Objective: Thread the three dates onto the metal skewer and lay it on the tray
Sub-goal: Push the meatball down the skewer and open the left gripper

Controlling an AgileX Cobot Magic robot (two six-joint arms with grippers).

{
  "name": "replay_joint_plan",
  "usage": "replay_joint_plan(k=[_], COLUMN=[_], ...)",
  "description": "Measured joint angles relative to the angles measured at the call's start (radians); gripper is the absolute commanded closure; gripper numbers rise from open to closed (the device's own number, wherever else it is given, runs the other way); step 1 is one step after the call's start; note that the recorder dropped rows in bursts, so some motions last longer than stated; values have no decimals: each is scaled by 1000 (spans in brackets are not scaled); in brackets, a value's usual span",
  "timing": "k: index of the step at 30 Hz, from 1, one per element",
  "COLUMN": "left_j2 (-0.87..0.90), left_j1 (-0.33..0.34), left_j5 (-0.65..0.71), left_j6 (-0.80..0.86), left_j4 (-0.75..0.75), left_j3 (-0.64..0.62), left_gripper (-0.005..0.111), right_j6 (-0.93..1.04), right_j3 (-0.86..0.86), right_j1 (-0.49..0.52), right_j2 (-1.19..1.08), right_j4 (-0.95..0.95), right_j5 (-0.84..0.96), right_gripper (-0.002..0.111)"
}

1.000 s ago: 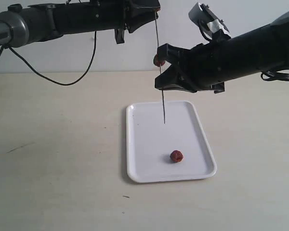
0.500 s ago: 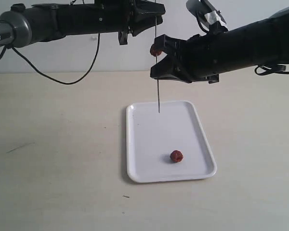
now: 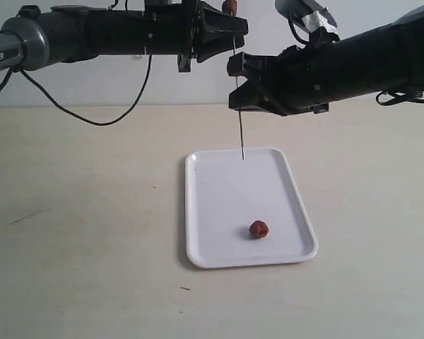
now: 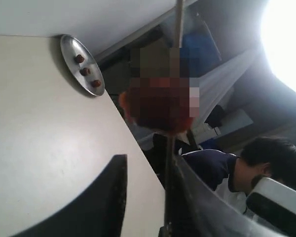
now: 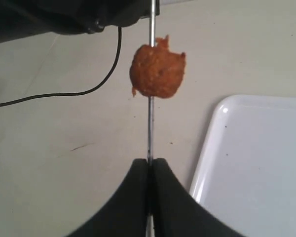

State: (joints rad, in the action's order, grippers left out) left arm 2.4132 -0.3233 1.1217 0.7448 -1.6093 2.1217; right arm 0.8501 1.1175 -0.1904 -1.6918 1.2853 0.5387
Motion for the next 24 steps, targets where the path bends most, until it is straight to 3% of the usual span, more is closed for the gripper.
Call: replay_joint_plan(k=[24], left_j2=[0], left_j1=[34], left_j5=[90], left_j6=[205], left_j4=[15], left_j3=[0], left_gripper=[77], right_j6=[7], right_j3=[0], right_j1=[0], right_j2=[37], right_j4=[-147], right_j5=[-237], right_gripper=[108])
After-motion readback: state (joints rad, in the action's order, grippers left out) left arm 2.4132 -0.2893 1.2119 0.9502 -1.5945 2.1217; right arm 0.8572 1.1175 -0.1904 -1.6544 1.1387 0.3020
